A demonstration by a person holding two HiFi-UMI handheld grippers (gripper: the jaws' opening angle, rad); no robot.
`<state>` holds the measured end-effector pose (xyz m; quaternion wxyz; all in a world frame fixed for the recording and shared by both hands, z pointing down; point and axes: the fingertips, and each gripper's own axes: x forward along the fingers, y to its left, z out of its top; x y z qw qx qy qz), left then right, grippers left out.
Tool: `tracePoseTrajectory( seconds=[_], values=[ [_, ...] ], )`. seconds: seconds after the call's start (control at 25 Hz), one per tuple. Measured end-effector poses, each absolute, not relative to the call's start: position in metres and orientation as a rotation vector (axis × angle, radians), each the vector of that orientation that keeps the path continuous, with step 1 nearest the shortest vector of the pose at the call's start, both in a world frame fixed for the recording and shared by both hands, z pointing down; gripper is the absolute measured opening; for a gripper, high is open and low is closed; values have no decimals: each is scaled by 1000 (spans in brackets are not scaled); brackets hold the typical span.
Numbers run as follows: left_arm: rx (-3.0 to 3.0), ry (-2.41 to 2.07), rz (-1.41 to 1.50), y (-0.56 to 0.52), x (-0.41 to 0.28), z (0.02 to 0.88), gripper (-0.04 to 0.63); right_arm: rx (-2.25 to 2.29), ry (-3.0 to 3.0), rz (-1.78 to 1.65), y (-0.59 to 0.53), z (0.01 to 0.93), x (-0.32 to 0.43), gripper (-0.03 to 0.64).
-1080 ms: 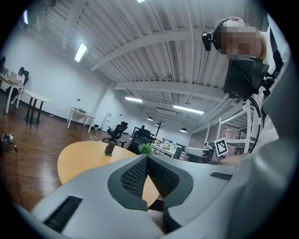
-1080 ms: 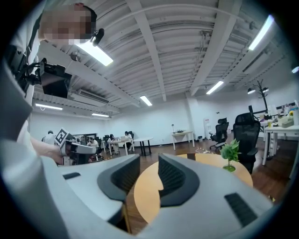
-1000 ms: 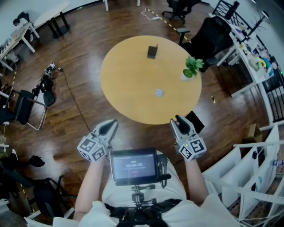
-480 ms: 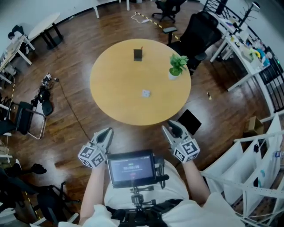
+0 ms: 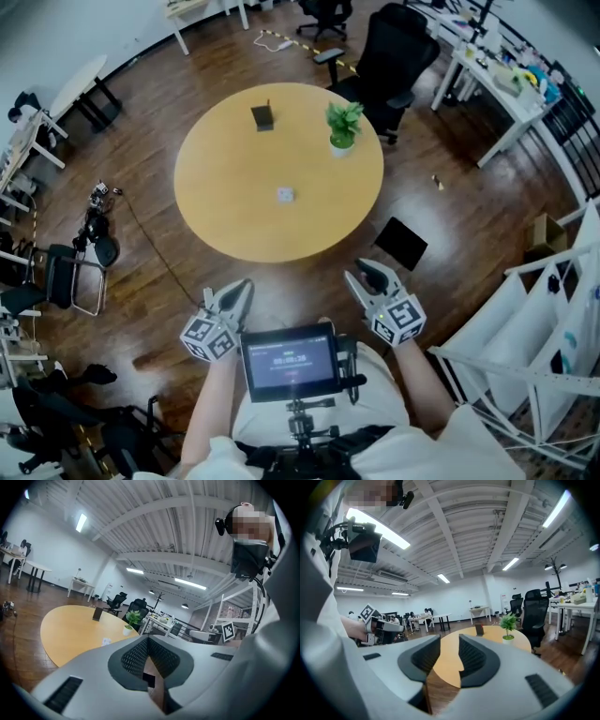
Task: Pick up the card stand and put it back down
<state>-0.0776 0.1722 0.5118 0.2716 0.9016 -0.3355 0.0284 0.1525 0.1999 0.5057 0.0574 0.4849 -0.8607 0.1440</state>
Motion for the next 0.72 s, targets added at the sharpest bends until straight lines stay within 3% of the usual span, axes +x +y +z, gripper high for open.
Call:
tracePoseTrajectory(
  seconds=[0.36,0.72],
  values=[
    [2417,-869,125,200,-34,522,0,1543,-2546,498,233,526,199,133],
    [2426,-883,124,190,-55,521,0,1415,-2482,284,236,528,166,132]
  ],
)
